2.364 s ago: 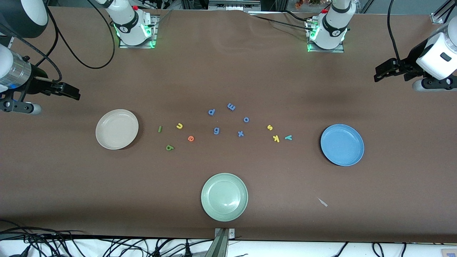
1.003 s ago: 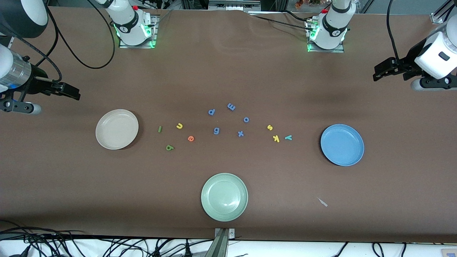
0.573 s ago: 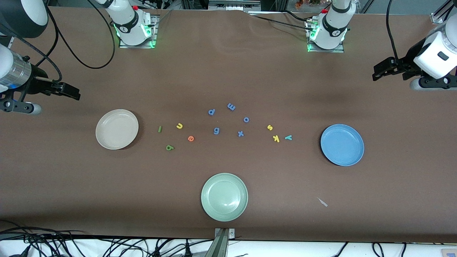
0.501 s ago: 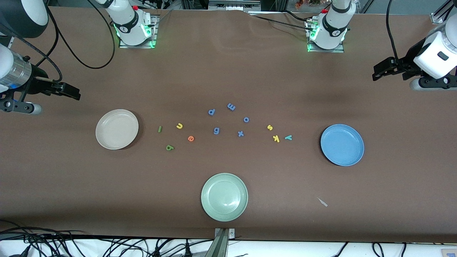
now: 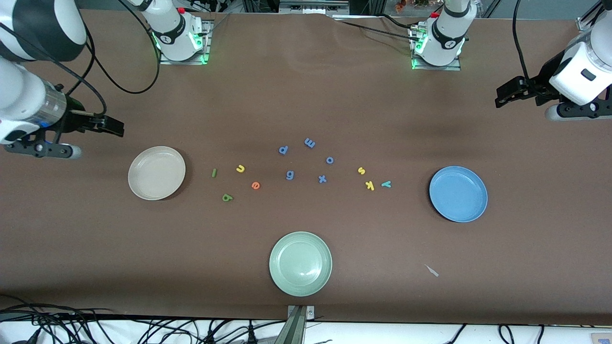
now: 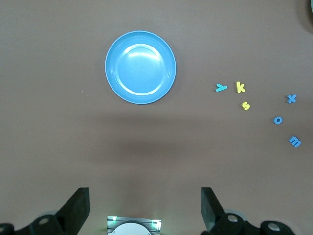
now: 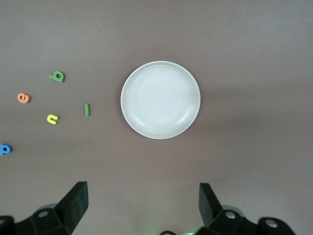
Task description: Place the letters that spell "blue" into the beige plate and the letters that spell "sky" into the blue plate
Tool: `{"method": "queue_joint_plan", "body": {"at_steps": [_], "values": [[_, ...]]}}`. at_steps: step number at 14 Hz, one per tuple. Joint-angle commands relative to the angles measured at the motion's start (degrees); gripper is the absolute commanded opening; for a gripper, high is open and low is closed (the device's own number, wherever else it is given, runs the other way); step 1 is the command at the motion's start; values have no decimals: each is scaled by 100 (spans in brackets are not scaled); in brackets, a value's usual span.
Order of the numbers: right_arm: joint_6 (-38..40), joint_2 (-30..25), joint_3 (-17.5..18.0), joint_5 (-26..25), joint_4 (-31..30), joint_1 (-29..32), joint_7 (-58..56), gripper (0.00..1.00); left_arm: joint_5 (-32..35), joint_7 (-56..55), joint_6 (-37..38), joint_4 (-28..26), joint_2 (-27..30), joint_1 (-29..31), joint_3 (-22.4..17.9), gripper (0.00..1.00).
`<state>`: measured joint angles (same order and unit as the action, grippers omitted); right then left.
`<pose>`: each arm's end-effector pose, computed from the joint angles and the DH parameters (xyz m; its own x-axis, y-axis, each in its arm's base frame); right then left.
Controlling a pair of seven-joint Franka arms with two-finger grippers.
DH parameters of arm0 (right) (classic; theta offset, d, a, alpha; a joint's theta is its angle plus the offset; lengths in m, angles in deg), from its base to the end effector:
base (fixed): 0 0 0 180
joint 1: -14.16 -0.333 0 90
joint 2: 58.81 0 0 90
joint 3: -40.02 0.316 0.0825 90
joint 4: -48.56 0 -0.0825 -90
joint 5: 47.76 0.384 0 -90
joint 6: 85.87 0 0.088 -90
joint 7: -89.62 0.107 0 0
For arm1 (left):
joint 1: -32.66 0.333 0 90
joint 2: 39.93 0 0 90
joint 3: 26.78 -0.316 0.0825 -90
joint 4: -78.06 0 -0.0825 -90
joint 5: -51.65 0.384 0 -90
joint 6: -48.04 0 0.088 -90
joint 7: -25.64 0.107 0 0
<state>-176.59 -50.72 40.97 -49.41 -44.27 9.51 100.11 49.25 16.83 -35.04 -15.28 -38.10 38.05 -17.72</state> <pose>0.5840 0.0537 0.5217 0.9818 -0.0860 -0.1694 -0.0772 -0.9953 0.0577 0.5284 -0.0401 0.6049 0.9848 0.0860 -0.1508 0.0891 -0.9959 0.0139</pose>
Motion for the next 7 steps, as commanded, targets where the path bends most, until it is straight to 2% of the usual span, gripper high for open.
{"method": "queue_joint_plan", "body": {"at_steps": [1, 6, 7], "values": [[-173, 324, -7, 112, 63, -229, 23, 100, -41, -77, 117, 114, -15, 24, 8, 100], [-1304, 1194, -7, 332, -33, -862, 837, 100, -49, -77, 135, 114, -7, -46, 43, 100], [-1647, 1256, -7, 350, -173, -871, 1206, 100, -67, -103, 143, 140, -33, -82, 208, 100]]}}
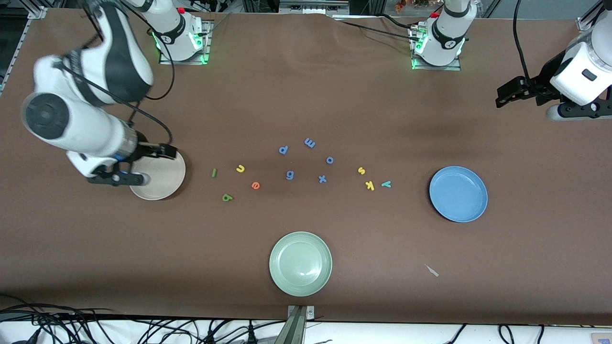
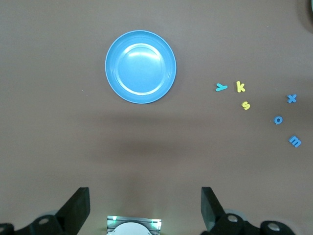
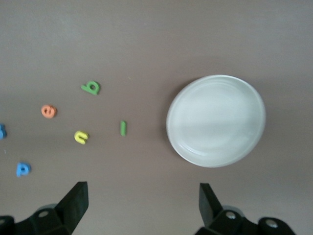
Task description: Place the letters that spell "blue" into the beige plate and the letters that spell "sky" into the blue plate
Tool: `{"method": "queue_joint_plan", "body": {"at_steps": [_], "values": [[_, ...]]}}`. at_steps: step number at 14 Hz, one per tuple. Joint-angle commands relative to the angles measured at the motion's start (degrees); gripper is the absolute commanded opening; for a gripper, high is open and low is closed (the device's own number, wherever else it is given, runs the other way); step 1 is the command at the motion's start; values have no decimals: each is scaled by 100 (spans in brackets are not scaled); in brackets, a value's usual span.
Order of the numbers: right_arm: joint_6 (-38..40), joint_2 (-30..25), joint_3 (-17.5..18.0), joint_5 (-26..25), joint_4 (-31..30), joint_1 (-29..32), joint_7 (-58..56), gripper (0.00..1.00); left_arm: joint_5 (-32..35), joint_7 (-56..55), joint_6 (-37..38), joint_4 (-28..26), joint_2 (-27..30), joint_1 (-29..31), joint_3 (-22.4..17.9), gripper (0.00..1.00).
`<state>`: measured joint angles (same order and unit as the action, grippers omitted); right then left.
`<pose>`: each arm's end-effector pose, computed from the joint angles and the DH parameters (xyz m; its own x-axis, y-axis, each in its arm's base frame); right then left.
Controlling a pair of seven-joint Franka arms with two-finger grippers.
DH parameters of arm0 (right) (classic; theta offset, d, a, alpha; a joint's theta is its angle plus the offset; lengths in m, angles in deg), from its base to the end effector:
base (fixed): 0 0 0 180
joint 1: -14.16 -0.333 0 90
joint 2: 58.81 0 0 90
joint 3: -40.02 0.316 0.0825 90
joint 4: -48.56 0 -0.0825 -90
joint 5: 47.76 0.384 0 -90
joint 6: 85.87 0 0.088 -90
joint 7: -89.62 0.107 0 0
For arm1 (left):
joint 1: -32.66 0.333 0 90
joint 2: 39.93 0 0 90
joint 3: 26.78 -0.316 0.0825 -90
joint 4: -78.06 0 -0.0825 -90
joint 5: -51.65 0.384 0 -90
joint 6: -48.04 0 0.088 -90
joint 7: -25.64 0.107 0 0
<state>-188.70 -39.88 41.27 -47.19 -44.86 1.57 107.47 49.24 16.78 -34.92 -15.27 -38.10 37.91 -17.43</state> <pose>0.6178 0.1517 0.4154 0.9838 -0.0754 -0.1624 -0.0706 -0.9969 0.0352 0.5278 -0.0441 0.6049 0.9851 0.0794 -0.1527 0.0825 -0.9965 0.0135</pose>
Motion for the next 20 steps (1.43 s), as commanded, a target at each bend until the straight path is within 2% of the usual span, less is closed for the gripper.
{"method": "queue_joint_plan", "body": {"at_steps": [1, 4, 7, 10, 14, 16, 20], "values": [[-709, 234, -28, 128, -332, -199, 647, 100, -49, -125, 96, 149, -76, -68, 320, 100], [-1937, 252, -28, 128, -1245, -420, 965, 100, -128, -90, -403, -123, -278, -68, 365, 100], [-3126, 366, -28, 128, -2037, -420, 1062, 100, -128, -28, -1290, -702, -288, -68, 374, 100], [-3891, 743, -20, 128, -2320, -429, 1386, 100, -119, -37, -1951, -968, -734, -243, 365, 100], [-3937, 1016, 121, 128, -2312, -499, 1765, 99, -111, -37, -2075, -985, -1148, -472, 365, 100], [-3964, 1139, 130, 119, -2312, -508, 1765, 94, -58, -11, -2259, -985, -1429, -499, 365, 100], [-3964, 1166, 121, 119, -2295, -490, 1677, 60, -49, -11, -2330, -915, -2079, -560, 365, 100]]}}
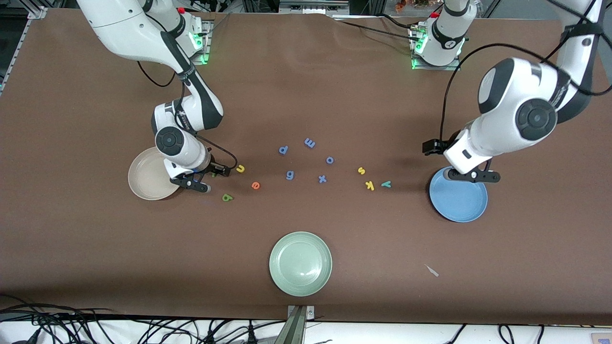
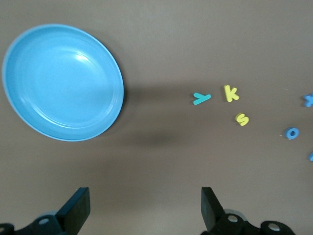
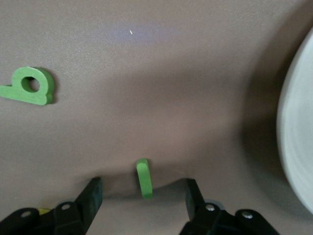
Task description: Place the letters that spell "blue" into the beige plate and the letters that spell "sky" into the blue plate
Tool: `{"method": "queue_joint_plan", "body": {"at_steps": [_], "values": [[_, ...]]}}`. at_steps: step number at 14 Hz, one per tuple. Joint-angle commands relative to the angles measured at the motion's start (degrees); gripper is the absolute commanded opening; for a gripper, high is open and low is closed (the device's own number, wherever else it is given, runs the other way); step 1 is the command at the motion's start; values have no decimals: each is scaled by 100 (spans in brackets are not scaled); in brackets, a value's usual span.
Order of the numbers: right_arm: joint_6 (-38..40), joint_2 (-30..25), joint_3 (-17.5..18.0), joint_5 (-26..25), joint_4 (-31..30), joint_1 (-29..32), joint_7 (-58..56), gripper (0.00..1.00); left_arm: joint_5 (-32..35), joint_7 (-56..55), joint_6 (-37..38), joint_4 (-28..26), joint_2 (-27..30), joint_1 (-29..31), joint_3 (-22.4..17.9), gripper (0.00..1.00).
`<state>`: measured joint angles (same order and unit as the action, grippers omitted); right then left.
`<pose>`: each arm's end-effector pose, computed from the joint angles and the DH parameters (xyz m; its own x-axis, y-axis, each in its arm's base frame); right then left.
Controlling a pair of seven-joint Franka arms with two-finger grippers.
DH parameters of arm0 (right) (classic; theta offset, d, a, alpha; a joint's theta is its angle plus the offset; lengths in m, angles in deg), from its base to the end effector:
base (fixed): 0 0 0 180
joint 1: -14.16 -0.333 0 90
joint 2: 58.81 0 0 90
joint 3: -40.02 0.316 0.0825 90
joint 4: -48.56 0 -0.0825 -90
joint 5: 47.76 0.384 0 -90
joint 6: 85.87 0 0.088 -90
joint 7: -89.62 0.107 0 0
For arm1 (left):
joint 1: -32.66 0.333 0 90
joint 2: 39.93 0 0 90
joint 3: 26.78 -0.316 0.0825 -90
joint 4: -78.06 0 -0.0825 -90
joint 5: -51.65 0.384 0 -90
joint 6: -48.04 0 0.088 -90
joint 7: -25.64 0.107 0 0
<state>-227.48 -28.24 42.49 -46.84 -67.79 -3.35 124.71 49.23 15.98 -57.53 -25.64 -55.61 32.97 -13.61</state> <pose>0.5529 0.2010 0.1720 0.9560 -0.2781 -0.0933 -0.2767 -0.9606 0.0280 0.5855 -0.1292 0.3778 0.9683 -0.0447 -0.2457 -0.0314 -0.9978 0.0580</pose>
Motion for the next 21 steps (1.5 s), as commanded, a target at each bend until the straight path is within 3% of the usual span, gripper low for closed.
{"method": "queue_joint_plan", "body": {"at_steps": [1, 3, 6, 8, 12, 14, 17, 21], "values": [[-94, 2, 8, 84, 7, 2, -46, 45, -48, 61, -155, 131, -495, -206, -17, 100], [-86, 2, 0, 84, 7, 2, -46, 14, -57, 44, -584, 123, -733, -338, -17, 100], [-68, -7, -1, 84, 42, 2, -46, 0, -66, -9, -1069, 114, -1129, -418, -25, 100], [28, -51, -1, 84, 173, 2, -108, 0, -74, -9, -1306, 96, -1349, -462, -25, 100], [2335, -191, -245, 58, 1332, 98, -807, 0, -83, -36, -1939, 61, -1709, -594, -34, 100], [2612, -489, -500, 75, 1221, 107, -1485, 0, -92, -36, -2264, 52, -1885, -699, -78, 98], [2473, -534, -974, 58, 958, 107, -2460, 0, -92, -254, -2818, 43, -2166, -857, -78, 96], [1000, -718, -1380, 84, -69, 107, -3543, 0, -57, -387, -2960, -18, -2237, -963, -96, 91]]}}
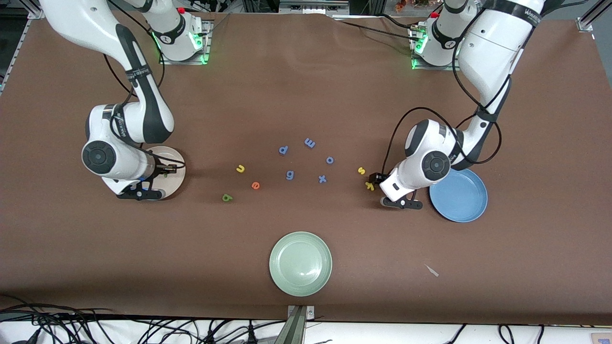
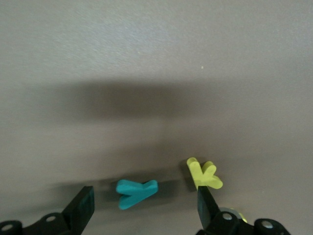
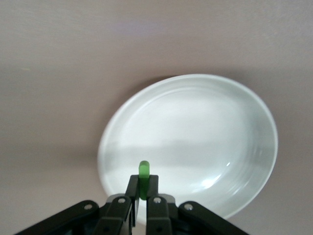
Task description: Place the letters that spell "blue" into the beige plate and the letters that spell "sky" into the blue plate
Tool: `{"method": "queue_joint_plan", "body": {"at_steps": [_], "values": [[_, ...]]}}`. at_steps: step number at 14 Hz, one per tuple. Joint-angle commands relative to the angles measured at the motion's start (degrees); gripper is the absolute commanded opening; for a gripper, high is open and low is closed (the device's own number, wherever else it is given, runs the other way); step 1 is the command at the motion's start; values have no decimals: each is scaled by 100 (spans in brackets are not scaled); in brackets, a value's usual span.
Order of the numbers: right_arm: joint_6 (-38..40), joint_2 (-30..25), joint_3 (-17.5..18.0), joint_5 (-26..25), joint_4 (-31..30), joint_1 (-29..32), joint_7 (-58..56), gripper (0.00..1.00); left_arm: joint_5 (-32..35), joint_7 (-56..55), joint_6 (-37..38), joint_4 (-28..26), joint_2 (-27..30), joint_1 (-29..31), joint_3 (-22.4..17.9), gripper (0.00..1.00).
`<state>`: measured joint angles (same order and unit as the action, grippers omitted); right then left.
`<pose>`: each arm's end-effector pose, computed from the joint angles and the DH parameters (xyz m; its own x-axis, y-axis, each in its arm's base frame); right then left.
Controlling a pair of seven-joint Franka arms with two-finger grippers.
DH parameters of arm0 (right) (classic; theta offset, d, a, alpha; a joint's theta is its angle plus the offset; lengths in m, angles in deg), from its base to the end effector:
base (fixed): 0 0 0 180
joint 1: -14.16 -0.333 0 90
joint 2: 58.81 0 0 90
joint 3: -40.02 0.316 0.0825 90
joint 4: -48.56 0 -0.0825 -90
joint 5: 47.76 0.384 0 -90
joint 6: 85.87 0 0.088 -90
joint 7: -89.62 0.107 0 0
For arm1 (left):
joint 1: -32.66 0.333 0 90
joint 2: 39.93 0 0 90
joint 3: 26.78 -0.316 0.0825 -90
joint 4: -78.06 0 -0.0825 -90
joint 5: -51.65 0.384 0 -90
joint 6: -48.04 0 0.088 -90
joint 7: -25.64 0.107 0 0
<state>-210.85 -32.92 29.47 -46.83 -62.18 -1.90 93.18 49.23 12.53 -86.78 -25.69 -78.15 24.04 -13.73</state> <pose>0.5979 0.0618 0.2405 0.9816 0.0253 -0.1894 0.0412 -0.9959 0.0807 0.5959 -0.2292 0.1712 0.9848 -0.0874 -0.1499 -0.0671 -0.9885 0.1353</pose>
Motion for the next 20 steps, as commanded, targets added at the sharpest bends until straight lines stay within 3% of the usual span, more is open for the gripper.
{"method": "queue_joint_plan", "body": {"at_steps": [1, 2, 5, 9, 12, 14, 20], "values": [[-816, -277, -79, 83, -729, -38, -365, 45, -48, -42, -35, -31, 16, -70, -83, 89], [-791, -277, -79, 92, -695, -38, -321, 99, -48, -34, -35, -49, 16, -70, -83, 87], [-126, -199, 0, 83, -39, -134, 238, 100, -39, 28, -35, -110, 43, -52, -83, 81], [-17, 318, 368, 110, 710, -345, 926, 100, -39, 28, -35, -172, 60, -52, -92, 54], [-17, 1126, 808, 627, 1702, -371, 1865, 100, 162, 28, -35, -233, 95, -44, -92, 37], [-26, 1208, 826, 637, 1740, -441, 2043, 100, 224, 28, -35, -251, 131, -44, -92, 27], [-588, 1718, 826, 611, 2047, -758, 2711, 100, 224, 45, 53, -680, 814, 210, -83, 21]]}}
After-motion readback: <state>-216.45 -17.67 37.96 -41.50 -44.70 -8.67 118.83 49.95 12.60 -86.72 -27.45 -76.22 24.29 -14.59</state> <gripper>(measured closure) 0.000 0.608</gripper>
